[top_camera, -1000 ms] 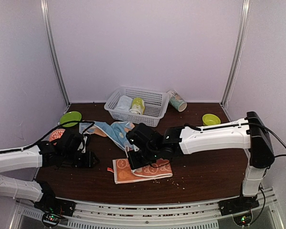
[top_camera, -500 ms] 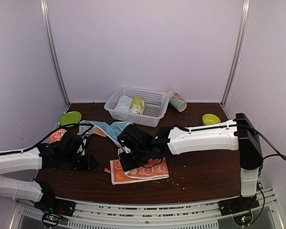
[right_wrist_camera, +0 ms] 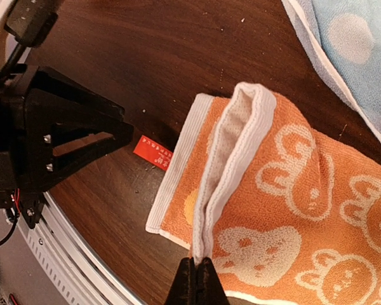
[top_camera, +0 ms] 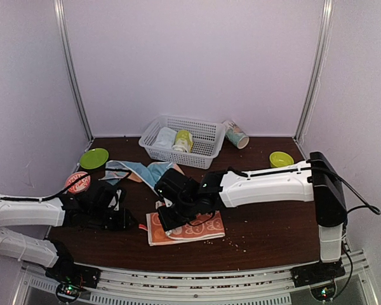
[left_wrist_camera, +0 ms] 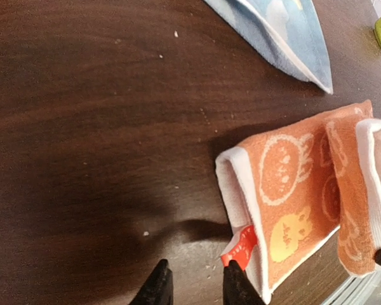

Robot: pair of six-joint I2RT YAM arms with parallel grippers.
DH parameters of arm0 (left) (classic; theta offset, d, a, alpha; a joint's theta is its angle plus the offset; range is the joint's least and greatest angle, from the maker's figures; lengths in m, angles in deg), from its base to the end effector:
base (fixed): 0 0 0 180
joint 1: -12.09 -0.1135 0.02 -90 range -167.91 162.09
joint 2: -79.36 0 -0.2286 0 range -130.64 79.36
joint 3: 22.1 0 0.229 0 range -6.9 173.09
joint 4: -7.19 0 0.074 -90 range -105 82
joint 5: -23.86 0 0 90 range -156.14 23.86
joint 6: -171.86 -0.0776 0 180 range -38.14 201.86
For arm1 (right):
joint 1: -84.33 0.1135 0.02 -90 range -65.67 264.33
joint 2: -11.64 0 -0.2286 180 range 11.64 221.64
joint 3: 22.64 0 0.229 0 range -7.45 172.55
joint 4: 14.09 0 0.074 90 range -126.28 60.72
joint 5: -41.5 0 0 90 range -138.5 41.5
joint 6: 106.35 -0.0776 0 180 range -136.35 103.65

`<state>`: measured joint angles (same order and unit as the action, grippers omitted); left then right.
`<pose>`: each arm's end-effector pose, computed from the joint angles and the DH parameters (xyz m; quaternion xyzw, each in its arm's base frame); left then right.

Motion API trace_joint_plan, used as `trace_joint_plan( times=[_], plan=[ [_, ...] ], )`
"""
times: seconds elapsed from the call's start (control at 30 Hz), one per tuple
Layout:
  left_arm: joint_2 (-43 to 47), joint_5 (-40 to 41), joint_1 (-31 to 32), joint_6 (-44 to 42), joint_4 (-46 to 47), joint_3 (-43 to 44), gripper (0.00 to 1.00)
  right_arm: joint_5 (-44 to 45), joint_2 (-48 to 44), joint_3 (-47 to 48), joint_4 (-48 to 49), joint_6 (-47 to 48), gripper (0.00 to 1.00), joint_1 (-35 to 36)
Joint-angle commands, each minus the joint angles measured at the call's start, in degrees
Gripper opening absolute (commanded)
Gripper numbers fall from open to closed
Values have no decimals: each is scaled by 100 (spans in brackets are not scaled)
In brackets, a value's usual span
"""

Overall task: Roll the towels
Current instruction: Fold the towel at the center of the board.

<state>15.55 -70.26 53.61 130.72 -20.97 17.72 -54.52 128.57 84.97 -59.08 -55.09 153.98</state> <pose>0.1619 -0.1508 0.1060 -0.0489 0.9441 -0.2539 0.2043 0.1446 0.4132 0.1574 -0.2688 0.9119 0.2774 0.1385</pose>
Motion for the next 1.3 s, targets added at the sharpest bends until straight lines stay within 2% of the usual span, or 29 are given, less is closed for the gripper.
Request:
trace_joint_plan(
  times=[0.0,0.33,1.03,1.1,1.27],
  plan=[
    [-648,-336,187,118,857,87,24,-19,6,112,26,66,0,33],
    [-1471,-344,421,124,1141,333,0,-51,23,197,35,69,0,37],
    [-1423,-208,535,140,990,323,0,-244,296,480,-180,97,0,42],
    [-1333,-137,536,115,814,345,4,-347,378,561,-248,160,0,45],
    [-984,34,534,64,376,355,15,-283,356,698,-468,206,39,44]
  ],
)
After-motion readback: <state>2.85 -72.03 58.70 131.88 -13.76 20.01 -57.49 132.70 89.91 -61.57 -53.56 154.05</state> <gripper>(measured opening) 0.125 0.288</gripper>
